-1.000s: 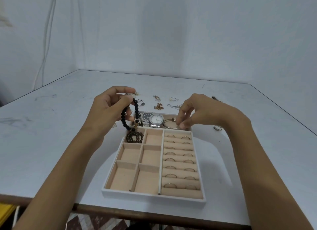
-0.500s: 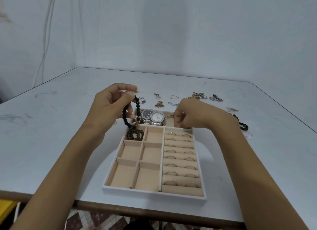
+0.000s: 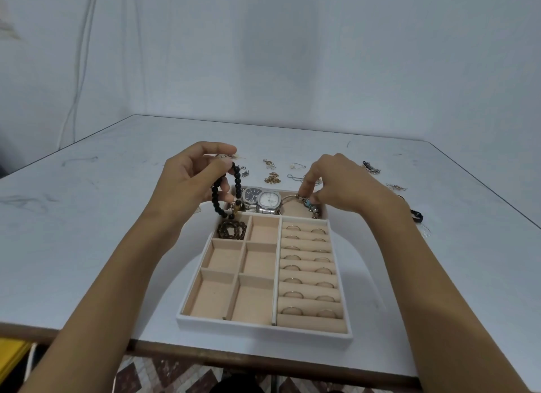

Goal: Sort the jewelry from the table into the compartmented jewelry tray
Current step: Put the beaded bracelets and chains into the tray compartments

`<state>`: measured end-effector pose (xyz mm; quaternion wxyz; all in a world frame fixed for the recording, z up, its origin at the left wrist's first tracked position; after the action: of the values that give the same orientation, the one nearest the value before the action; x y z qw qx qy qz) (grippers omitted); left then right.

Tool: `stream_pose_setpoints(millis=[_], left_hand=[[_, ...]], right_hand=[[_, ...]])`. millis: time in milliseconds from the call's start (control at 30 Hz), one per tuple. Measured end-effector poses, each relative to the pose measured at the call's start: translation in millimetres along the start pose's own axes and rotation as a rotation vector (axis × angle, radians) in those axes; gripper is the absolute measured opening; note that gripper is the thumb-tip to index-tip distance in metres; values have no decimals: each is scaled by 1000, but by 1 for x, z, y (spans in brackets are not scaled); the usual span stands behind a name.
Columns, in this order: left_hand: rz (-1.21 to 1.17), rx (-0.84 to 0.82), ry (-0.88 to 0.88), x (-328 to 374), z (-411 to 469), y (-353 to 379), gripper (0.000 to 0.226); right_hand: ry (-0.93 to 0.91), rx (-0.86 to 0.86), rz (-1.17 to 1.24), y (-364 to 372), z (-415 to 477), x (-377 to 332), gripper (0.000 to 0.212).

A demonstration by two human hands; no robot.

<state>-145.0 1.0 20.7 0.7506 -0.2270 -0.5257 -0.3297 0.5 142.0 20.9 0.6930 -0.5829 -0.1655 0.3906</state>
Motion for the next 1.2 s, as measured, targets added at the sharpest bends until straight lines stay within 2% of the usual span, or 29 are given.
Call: stream_pose_setpoints(millis=[200,600,667,733,800,867,1033,1200], left_hand=[[12,-1,-8,-1,0,1,17],[-4,-70,9,2,-4,9,17],[-36,-82,10,4,-6,11,17],[-54,-88,16,5,-7,12,16],[-60,-83,31,7,-7,12,16],[-65,-70,42,8,-7,12,16],[-83,-50,36,8,-7,11,16],[-70,-93,24,5,-9,13,20]], right_hand=[[24,-17,-27,2,-1,2,40],[10,-41,-117,6,-4,-8,33],[-42,3,7,-1,-3,-15,22],[-107,42,332,-13,-6,-33,19],[-156,2,650,-21,-14,-54,23],[-183,-39,823,-22,-19,-68,23],[-175,-18,912,-18,-16,-71,31],[-143,-22,910,-22,-17,-66,25]])
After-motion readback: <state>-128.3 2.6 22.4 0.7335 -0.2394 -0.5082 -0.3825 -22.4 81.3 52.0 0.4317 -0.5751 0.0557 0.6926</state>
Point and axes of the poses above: each hand's wrist, its own z-axis towards the middle knuckle, its own y-axis out of the palm, x = y × z, the point moved 9 cm from there along z, towards the middle knuckle, and after that the axes turned 9 degrees about x, right-handed, at the moved point
